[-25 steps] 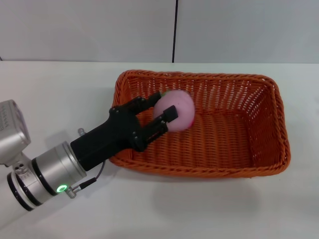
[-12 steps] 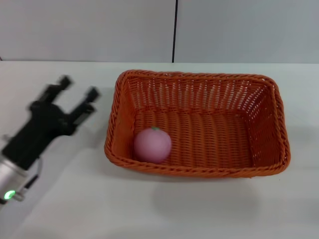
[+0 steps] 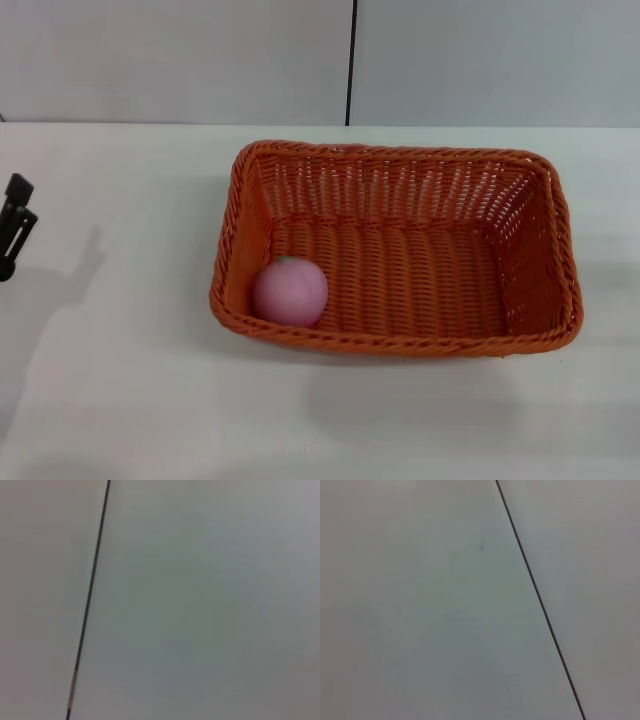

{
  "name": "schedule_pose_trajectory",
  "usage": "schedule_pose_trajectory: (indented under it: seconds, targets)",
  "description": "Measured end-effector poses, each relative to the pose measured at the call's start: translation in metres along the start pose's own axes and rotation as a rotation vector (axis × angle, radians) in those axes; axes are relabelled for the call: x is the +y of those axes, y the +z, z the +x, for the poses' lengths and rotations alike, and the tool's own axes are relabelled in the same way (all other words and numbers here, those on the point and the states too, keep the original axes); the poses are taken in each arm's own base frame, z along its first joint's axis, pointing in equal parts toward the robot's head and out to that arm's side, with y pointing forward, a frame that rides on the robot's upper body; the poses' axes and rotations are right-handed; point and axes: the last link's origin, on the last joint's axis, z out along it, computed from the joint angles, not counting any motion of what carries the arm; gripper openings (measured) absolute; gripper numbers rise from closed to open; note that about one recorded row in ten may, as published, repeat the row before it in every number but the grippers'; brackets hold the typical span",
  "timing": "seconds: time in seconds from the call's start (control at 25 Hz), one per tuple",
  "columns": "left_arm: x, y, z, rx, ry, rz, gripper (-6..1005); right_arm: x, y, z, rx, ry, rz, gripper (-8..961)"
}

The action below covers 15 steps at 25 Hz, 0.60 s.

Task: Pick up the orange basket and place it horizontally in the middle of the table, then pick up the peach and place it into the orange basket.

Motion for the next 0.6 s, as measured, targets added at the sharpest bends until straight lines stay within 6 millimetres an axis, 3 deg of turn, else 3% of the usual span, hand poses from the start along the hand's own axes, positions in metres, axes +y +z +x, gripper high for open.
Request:
schedule_pose_trajectory:
  seconds: [0.6]
  targets:
    - [-0.005, -0.008, 0.001, 0.000, 0.018, 0.025, 832, 0.017, 0.006, 0.004, -0.037, -0.095, -0.026, 493]
